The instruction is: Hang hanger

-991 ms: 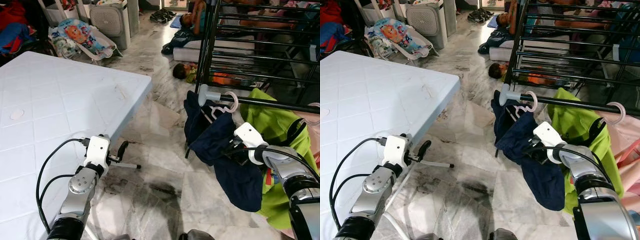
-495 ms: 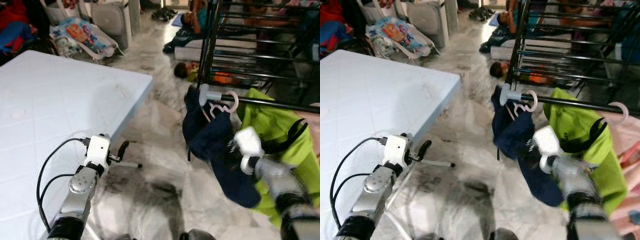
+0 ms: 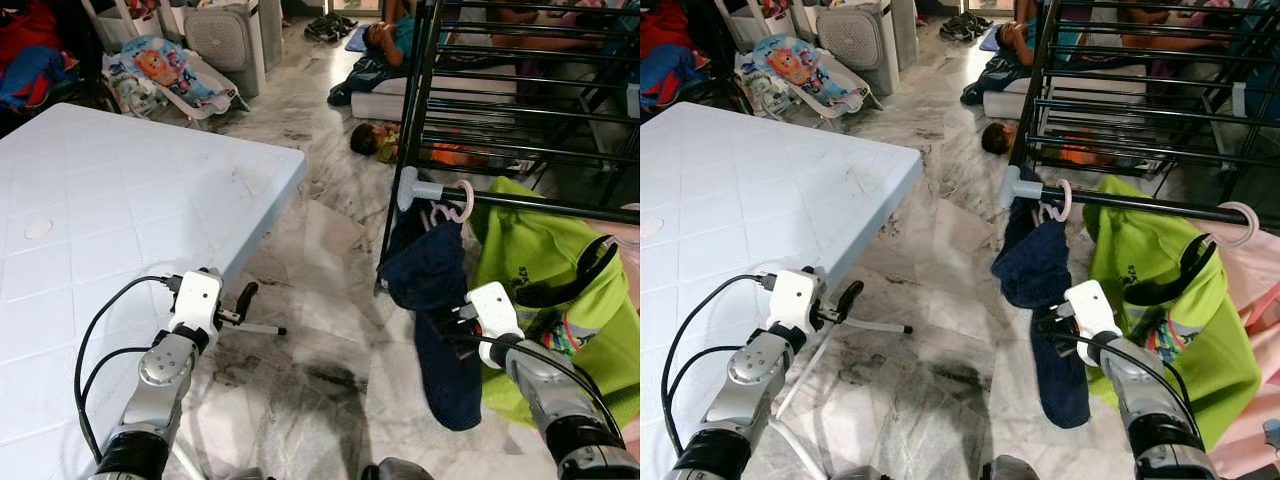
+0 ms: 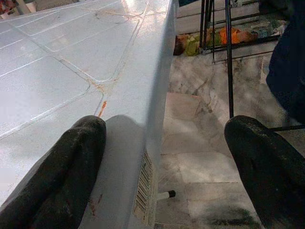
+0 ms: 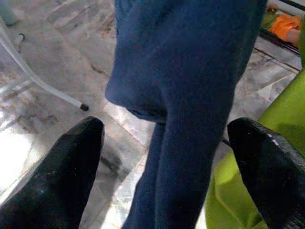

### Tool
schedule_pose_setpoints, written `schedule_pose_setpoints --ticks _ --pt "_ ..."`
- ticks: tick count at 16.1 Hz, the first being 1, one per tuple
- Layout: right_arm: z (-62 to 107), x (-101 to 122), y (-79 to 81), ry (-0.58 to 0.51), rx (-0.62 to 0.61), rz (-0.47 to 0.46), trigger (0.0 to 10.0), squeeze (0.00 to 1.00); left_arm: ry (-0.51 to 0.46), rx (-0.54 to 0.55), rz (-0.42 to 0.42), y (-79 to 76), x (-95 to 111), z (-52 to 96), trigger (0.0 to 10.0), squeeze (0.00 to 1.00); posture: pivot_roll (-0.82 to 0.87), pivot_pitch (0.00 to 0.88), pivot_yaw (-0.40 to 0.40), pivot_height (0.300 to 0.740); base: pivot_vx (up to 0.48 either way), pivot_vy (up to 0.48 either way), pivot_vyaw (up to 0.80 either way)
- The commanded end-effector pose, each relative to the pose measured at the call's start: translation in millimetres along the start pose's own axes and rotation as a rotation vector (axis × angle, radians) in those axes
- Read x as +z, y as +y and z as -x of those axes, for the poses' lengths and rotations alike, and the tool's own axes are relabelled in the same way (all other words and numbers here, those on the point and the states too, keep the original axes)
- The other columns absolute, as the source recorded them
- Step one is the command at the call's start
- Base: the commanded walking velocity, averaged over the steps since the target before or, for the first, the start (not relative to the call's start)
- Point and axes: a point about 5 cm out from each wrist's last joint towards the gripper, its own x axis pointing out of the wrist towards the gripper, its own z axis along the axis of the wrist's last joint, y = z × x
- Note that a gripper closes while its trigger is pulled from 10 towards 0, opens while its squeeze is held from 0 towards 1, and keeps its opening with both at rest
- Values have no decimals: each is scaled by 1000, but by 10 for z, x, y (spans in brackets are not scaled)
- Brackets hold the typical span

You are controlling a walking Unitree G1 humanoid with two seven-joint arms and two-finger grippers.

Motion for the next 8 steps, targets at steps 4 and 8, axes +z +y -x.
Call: schedule_pose_setpoints --ticks 4,8 --pt "59 205 -78 -128 -43 -68 10000 0 71 -17 -1 -27 -130 16 10000 0 -65 0 48 740 0 0 0" --pt "116 174 15 -145 -18 -68 10000 0 75 -18 1 -29 -138 15 10000 0 -68 0 46 740 0 0 0"
